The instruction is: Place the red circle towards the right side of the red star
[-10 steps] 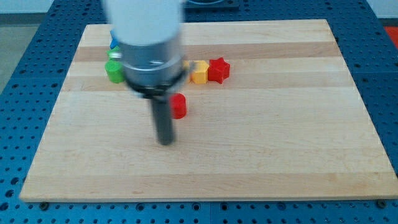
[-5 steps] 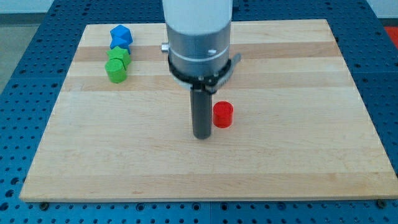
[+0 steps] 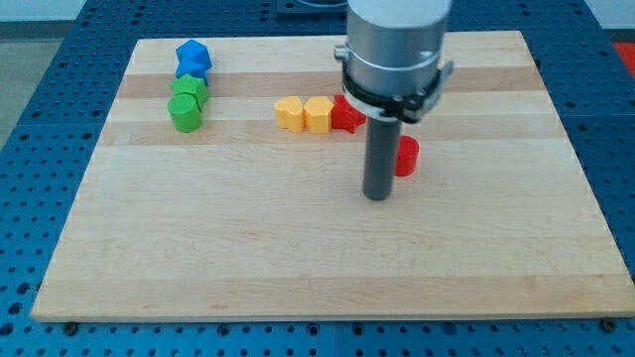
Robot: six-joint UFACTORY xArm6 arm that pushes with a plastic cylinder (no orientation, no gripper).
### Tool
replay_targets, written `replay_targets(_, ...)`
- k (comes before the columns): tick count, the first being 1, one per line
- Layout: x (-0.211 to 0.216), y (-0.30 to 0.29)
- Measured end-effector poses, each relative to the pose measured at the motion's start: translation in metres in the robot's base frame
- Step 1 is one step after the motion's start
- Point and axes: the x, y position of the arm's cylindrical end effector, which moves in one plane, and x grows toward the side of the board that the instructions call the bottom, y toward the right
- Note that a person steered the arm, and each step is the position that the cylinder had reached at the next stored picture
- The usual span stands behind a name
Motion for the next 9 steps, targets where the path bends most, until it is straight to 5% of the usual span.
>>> replay_targets(7, -0.093, 0.020)
replay_targets(9, -0.072, 0.020)
